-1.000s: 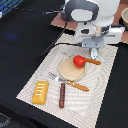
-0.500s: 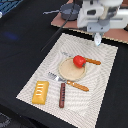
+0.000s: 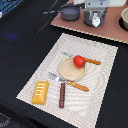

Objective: Interact with the objects in diverse but meaningful ways.

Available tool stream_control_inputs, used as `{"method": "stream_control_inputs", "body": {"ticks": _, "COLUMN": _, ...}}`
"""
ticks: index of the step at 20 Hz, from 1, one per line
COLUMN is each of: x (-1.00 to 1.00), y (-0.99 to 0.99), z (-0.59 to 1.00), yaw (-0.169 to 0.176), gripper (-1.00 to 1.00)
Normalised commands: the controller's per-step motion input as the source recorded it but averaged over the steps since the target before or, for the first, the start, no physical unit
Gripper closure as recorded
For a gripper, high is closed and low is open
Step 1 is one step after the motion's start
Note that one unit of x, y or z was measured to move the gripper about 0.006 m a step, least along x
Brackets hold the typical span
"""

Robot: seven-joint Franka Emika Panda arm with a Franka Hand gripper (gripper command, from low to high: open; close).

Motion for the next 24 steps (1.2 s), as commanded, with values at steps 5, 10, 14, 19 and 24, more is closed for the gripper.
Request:
{"method": "stream_control_inputs", "body": {"ticks": 5, "x": -0.18, "y": -0.55, "z": -0.09, "yaw": 0.018, "gripper": 1.00}}
{"method": "stream_control_inputs", "body": {"ticks": 10, "x": -0.12, "y": -0.65, "z": -0.13, "yaw": 0.016, "gripper": 1.00}}
{"method": "stream_control_inputs", "body": {"ticks": 14, "x": -0.52, "y": -0.33, "z": -0.28, "yaw": 0.060, "gripper": 1.00}}
{"method": "stream_control_inputs", "body": {"ticks": 19, "x": -0.64, "y": -0.30, "z": -0.35, "yaw": 0.090, "gripper": 1.00}}
{"method": "stream_control_inputs", "body": {"ticks": 24, "x": -0.74, "y": -0.22, "z": -0.41, "yaw": 0.092, "gripper": 1.00}}
